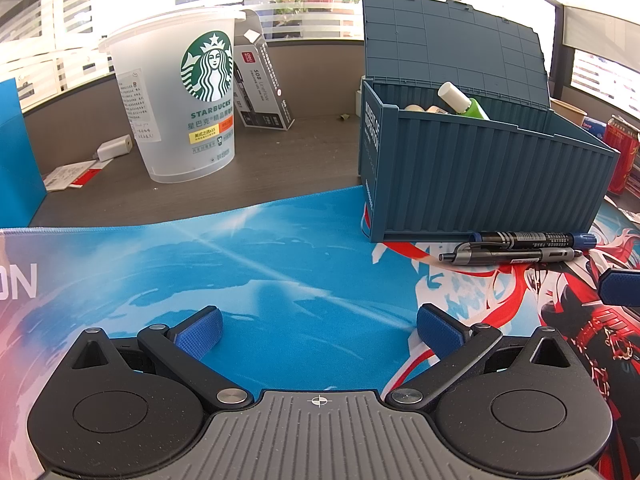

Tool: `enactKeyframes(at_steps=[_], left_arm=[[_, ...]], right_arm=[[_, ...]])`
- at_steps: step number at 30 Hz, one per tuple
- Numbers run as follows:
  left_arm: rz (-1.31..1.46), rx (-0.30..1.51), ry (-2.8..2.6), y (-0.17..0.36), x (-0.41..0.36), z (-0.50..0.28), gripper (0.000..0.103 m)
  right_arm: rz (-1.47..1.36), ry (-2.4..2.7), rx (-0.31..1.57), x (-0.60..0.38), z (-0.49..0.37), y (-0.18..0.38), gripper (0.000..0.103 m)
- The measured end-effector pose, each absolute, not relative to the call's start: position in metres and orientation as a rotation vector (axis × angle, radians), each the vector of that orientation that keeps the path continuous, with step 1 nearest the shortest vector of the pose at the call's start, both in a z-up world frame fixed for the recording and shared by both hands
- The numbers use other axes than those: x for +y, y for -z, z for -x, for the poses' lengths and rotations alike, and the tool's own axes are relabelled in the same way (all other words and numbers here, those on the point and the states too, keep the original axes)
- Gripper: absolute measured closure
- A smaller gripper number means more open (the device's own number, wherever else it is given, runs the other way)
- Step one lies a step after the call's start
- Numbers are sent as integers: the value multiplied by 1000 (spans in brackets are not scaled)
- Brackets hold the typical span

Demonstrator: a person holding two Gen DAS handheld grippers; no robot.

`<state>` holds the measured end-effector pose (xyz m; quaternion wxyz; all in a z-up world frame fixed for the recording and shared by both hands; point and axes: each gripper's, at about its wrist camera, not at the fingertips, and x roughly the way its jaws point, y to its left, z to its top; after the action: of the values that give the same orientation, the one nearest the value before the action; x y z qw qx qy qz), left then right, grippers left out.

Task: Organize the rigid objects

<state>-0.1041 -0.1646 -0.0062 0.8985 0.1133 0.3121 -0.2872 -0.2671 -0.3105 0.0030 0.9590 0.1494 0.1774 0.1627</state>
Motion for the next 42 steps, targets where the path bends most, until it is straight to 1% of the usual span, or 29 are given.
enactKeyframes(at_steps=[42], left_arm=[[-235, 646, 595, 6, -164, 104, 0]], right_arm=[[-303, -306, 348, -317, 280, -5, 0]])
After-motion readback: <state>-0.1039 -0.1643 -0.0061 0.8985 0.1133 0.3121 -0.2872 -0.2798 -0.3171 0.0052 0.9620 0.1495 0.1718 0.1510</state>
